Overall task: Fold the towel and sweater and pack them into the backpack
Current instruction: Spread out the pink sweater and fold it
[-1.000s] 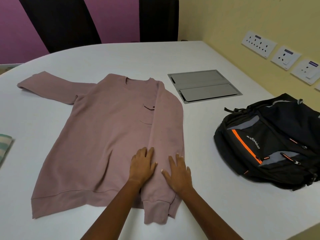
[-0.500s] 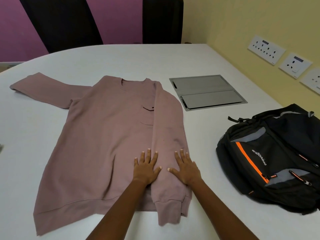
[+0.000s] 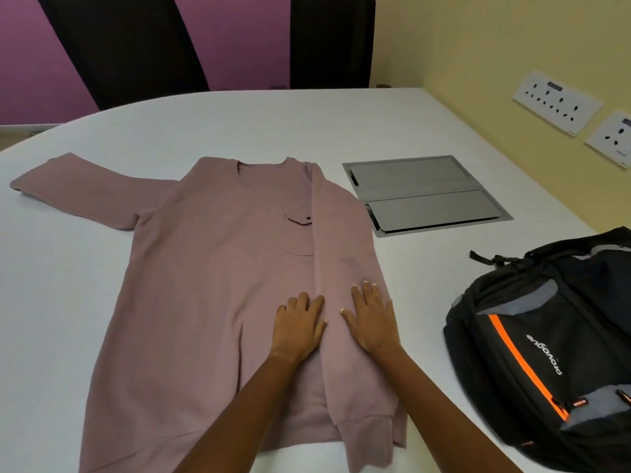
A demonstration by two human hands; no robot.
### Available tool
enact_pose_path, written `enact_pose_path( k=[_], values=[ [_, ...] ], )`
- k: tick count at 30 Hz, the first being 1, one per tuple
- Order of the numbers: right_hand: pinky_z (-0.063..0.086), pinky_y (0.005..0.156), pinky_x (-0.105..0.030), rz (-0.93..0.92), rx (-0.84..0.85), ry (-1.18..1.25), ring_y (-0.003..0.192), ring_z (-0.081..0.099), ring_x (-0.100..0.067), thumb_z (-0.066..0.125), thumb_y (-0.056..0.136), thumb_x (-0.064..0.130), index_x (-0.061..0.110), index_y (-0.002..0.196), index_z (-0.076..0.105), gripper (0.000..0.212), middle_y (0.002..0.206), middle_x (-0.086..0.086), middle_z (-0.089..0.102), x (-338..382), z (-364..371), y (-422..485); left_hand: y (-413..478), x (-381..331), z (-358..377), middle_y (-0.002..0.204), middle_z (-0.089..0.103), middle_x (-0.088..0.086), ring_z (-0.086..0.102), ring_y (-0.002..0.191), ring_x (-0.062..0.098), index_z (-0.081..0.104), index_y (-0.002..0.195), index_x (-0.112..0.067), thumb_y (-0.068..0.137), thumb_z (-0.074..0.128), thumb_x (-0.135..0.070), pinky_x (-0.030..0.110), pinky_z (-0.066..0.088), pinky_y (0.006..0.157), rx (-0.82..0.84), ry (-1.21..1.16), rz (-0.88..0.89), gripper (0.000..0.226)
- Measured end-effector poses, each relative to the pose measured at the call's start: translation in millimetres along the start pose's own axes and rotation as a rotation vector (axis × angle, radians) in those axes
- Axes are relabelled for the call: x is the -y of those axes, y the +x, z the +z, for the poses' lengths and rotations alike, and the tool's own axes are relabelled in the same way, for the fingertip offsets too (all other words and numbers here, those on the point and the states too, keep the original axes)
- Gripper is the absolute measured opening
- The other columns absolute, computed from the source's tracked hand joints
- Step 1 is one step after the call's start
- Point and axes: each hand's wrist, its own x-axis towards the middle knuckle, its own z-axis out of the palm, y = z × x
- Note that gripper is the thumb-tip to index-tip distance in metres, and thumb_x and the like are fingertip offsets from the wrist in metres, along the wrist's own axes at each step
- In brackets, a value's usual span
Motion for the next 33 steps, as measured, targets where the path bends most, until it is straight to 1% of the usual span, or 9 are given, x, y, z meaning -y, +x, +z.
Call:
enact_pose_path(
  k=[3,5,9,16,21,24,28,31,33],
  values=[
    [0.002,0.117,-0.043,-0.027,-0.010,0.014,0.146,0.000,-0.024,0.023,0.099,0.044,0.017,0.149,0.007,0.059,0.158,-0.009,0.002,10.6,-3.8,22.0,17.6,12.5,-4.8,0.144,0.031,0.010,0.037,0.127,0.026,0.022,0.145,-0.019,0.083,-0.004,-0.051,0.034,0.032,0.102,-0.058,-0.008,-0.017,0.075],
    [0.001,0.117,-0.042,-0.056,-0.029,0.029,0.146,0.000,-0.024,0.024,0.100,0.042,0.015,0.149,0.008,0.059,0.158,-0.010,0.002,17.9,-8.0,37.7,30.7,22.3,-8.9,0.152,0.023,0.011,0.027,0.137,0.025,0.018,0.147,-0.017,0.075,-0.012,-0.052,0.035,0.025,0.110,-0.055,-0.016,-0.035,0.087],
    [0.001,0.117,-0.041,-0.102,-0.065,0.029,0.146,-0.001,-0.024,0.024,0.100,0.040,0.014,0.149,0.008,0.058,0.158,-0.011,0.001,30.7,-20.3,75.8,63.9,44.1,-13.0,0.158,0.004,0.009,0.003,0.146,0.025,0.004,0.150,-0.017,0.100,0.018,-0.043,0.040,0.004,0.118,0.004,0.007,-0.102,0.058],
    [0.004,0.117,-0.039,-0.133,-0.134,0.084,0.146,0.001,-0.024,0.026,0.100,0.040,0.011,0.149,0.009,0.059,0.158,-0.010,0.003,49.2,-46.0,154.4,126.3,74.7,-21.9,0.158,-0.005,0.010,-0.005,0.146,0.024,-0.004,0.150,-0.016,0.100,0.017,-0.043,0.039,-0.003,0.118,-0.023,-0.009,-0.171,0.060],
    [0.007,0.117,-0.039,-0.126,-0.178,0.158,0.145,0.004,-0.024,0.030,0.099,0.040,0.007,0.148,0.011,0.062,0.157,-0.011,0.008,58.9,-57.8,209.1,169.6,82.6,-29.8,0.158,0.001,0.008,-0.001,0.147,0.022,0.001,0.150,-0.016,0.100,0.020,-0.042,0.037,0.000,0.118,-0.095,-0.085,-0.154,0.059],
    [0.005,0.116,-0.042,-0.105,-0.194,0.208,0.145,0.004,-0.024,0.036,0.097,0.043,0.006,0.148,0.009,0.069,0.157,-0.010,0.009,63.3,-64.0,240.5,193.7,83.8,-36.4,0.155,0.021,0.009,0.017,0.144,0.022,0.019,0.148,-0.012,0.101,0.027,-0.034,0.034,0.013,0.116,-0.224,-0.298,-0.131,0.052],
    [0.004,0.116,-0.046,-0.098,-0.181,0.238,0.145,0.003,-0.024,0.048,0.092,0.033,0.007,0.148,0.010,0.073,0.156,-0.010,0.009,67.3,-72.9,270.7,233.1,84.5,-49.2,0.135,0.051,0.012,0.048,0.123,0.025,0.043,0.135,-0.006,0.100,0.035,-0.026,0.029,0.036,0.101,-0.385,-0.813,-0.174,0.041],
    [0.007,0.116,-0.044,-0.134,-0.147,0.214,0.145,0.007,-0.025,0.041,0.093,0.017,0.006,0.147,0.013,0.061,0.156,-0.012,0.013,71.8,-68.1,281.6,269.0,84.8,-64.2,0.119,0.059,0.013,0.056,0.108,0.026,0.049,0.128,-0.011,0.099,0.039,-0.023,0.031,0.044,0.095,-0.364,-1.169,-0.219,0.033],
    [0.009,0.116,-0.041,-0.168,-0.171,0.221,0.143,0.017,-0.024,0.035,0.095,0.009,0.006,0.145,0.022,0.052,0.153,-0.013,0.024,73.0,-61.1,284.3,285.1,80.4,-74.8,0.111,0.056,0.006,0.056,0.093,0.014,0.046,0.132,-0.016,0.099,0.039,-0.019,0.021,0.048,0.085,-0.332,-1.367,-0.162,0.034]
  ],
)
